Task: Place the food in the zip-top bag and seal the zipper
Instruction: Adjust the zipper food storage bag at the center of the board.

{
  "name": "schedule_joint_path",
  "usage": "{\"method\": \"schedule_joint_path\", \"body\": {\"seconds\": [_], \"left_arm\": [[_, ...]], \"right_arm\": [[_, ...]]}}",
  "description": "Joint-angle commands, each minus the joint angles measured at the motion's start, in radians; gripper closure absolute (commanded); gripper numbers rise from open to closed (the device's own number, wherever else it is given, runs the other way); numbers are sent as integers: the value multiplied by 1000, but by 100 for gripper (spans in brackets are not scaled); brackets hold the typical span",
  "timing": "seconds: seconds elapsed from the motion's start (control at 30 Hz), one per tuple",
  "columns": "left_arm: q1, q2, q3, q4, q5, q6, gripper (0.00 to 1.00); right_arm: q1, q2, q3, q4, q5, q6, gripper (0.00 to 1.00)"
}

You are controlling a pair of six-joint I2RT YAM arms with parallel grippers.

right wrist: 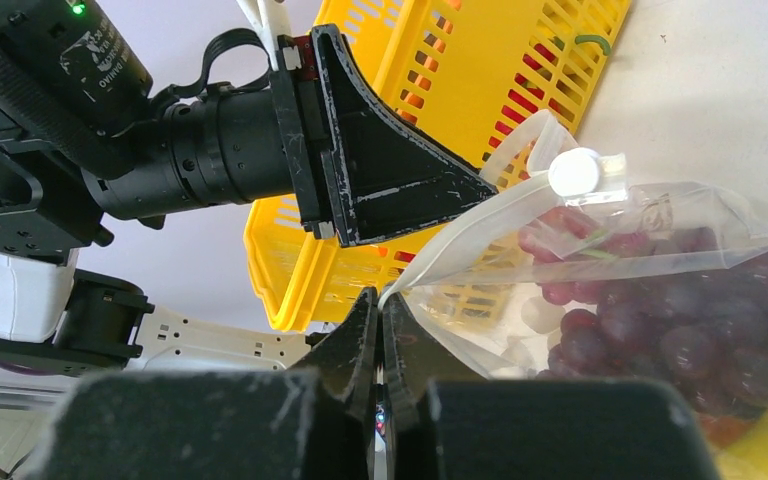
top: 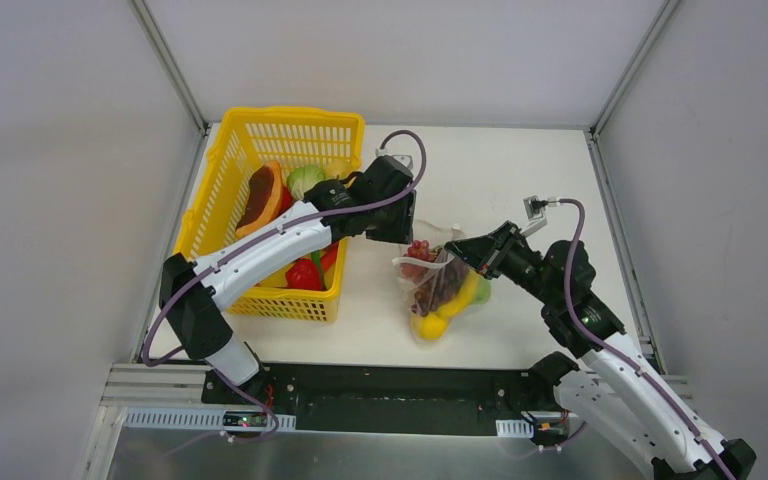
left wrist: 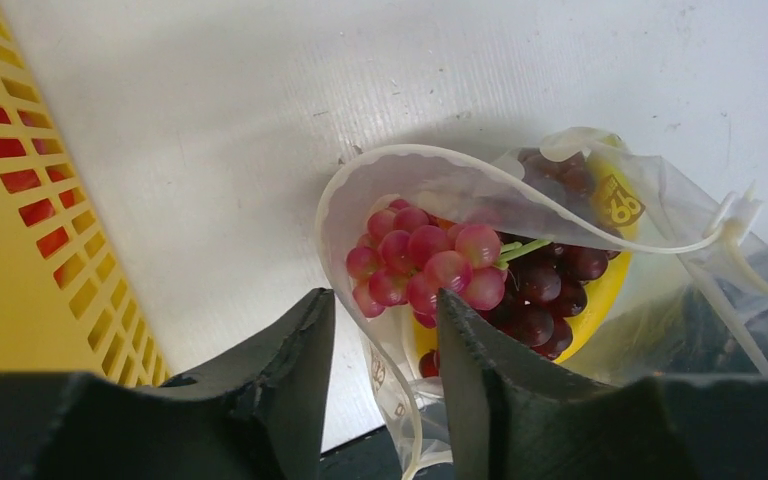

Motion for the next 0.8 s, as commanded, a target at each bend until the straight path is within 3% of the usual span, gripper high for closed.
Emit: {"method": "schedule_joint_path", "body": {"seconds": [0.0, 0.13, 0.33, 0.57, 0.77], "left_arm": [[-11, -35, -26, 34, 46, 0, 61], [-11, -52, -59, 34, 43, 0, 67], [-11, -48, -82, 33, 60, -4, 64], [-11, -58, -81, 50, 84, 12, 100], [-11, -117, -55, 90, 150, 51, 100]], "right_arm": [[5, -21, 20, 103, -7, -9, 100], [4, -23, 19, 104, -7, -9, 100], [3, -32, 22, 102, -2, -11, 100], [4, -37, 21, 96, 2, -9, 100], [4, -45, 21, 89, 14, -10, 100]]}}
